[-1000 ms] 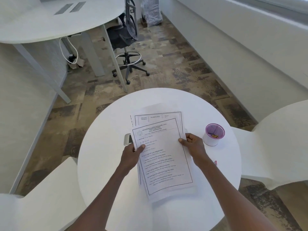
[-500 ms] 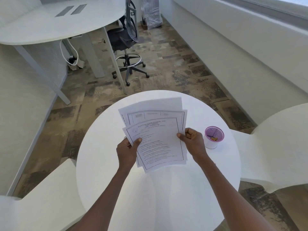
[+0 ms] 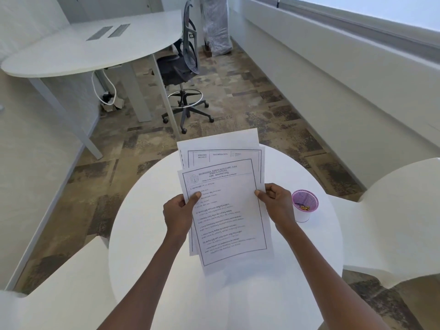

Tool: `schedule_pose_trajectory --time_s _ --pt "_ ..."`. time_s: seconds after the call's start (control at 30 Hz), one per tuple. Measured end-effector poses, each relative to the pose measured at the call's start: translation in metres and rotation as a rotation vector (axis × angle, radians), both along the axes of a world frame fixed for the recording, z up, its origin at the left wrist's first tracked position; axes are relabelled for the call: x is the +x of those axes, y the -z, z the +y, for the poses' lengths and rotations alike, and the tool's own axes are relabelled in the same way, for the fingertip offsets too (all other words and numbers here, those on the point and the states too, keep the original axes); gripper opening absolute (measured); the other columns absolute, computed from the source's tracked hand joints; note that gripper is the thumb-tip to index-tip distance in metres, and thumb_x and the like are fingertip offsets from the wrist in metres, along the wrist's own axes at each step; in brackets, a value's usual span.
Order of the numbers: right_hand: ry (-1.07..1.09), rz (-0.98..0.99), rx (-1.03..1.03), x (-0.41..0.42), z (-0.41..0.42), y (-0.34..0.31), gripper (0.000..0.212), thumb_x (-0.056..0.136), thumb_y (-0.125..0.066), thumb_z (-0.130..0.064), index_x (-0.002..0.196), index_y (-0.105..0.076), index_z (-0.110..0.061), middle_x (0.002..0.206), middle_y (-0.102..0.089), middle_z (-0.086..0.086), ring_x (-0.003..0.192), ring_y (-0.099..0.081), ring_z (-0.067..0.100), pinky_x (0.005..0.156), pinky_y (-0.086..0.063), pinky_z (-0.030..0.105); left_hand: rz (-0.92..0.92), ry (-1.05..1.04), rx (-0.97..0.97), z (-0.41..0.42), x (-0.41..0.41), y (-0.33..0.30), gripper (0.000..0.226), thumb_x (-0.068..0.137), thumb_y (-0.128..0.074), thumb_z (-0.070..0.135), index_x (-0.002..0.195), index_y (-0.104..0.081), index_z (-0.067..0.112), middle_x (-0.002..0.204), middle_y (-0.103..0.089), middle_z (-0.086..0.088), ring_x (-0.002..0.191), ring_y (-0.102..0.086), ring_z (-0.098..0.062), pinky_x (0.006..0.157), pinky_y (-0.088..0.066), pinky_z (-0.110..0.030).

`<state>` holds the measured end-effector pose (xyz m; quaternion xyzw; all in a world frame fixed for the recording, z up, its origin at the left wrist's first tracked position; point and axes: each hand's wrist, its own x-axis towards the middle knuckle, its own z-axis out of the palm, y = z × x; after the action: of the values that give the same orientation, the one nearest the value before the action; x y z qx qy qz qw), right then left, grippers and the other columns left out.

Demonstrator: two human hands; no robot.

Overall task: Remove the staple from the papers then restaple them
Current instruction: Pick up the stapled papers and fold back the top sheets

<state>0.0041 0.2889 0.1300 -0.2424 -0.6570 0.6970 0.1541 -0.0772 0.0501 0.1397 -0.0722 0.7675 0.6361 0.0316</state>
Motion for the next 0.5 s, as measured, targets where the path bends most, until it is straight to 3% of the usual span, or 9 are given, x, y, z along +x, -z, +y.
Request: schedule_pose_trajectory --time_s 0.13,0.23,0.3,0.37,0.43,0.5 --pt "0.040 -0.018 0.041 -0.004 -0.004 -0.009 0.019 0.085 -0.073 -0.008 0.104 -0.073 -0.010 0.100 -0.078 0.008 0.091 -0.074 0.027 0.088 -0.059 0.049 0.022 -0.001 -0.003 0.003 -0.002 -0.017 0.022 0.080 -0.081 0.034 0.078 -0.074 0.013 0.076 -0.076 -0.006 0.067 -0.069 -0.021 0.069 -0.059 -0.038" --pt "0.088 -0.208 0.301 -0.004 -0.013 -0.012 0.057 0.082 -0.079 -0.025 0.131 -0.057 -0.007 0.129 -0.064 0.011 0.116 -0.060 0.027 0.101 -0.048 0.045 0.109 0.021 -0.092 0.007 -0.001 -0.025 0.032 0.079 -0.081 0.037 0.071 -0.069 0.009 0.068 -0.073 -0.008 0.060 -0.062 -0.019 0.059 -0.056 -0.040" --pt "0.057 -0.350 0.408 0.000 -0.029 -0.016 0.081 0.077 -0.081 -0.041 0.141 -0.046 -0.004 0.138 -0.053 0.016 0.130 -0.046 0.032 0.107 -0.040 0.047 0.202 0.052 -0.167 0.011 0.003 -0.027 0.035 0.078 -0.081 0.040 0.061 -0.063 0.016 0.052 -0.062 0.006 0.049 -0.050 -0.008 0.050 -0.045 -0.031" --pt "-0.022 -0.333 0.369 0.005 -0.049 -0.023 0.069 0.072 -0.081 -0.051 0.123 -0.059 -0.011 0.117 -0.065 0.009 0.114 -0.057 0.027 0.091 -0.050 0.037 0.293 0.086 -0.258 0.016 0.009 -0.029 0.031 0.078 -0.080 0.040 0.058 -0.061 0.025 0.052 -0.062 0.016 0.046 -0.051 -0.003 0.047 -0.037 -0.014" --pt "-0.122 -0.262 0.221 0.010 -0.070 -0.031 0.053 0.069 -0.079 -0.058 0.095 -0.068 -0.014 0.090 -0.072 0.002 0.085 -0.065 0.019 0.068 -0.047 0.024 0.372 0.127 -0.323 0.019 0.017 -0.026 0.023 0.079 -0.079 0.036 0.063 -0.065 0.028 0.056 -0.065 0.020 0.051 -0.058 0.000 0.049 -0.038 -0.011" --pt "-0.177 -0.217 0.037 0.010 -0.086 -0.035 0.071 0.067 -0.074 -0.066 0.093 -0.069 0.000 0.089 -0.073 0.016 0.078 -0.064 0.017 0.069 -0.044 0.028 0.463 0.191 -0.403 0.021 0.026 -0.020 0.015 0.084 -0.075 0.031 0.071 -0.071 0.026 0.058 -0.064 0.020 0.054 -0.057 0.001 0.053 -0.037 -0.013"
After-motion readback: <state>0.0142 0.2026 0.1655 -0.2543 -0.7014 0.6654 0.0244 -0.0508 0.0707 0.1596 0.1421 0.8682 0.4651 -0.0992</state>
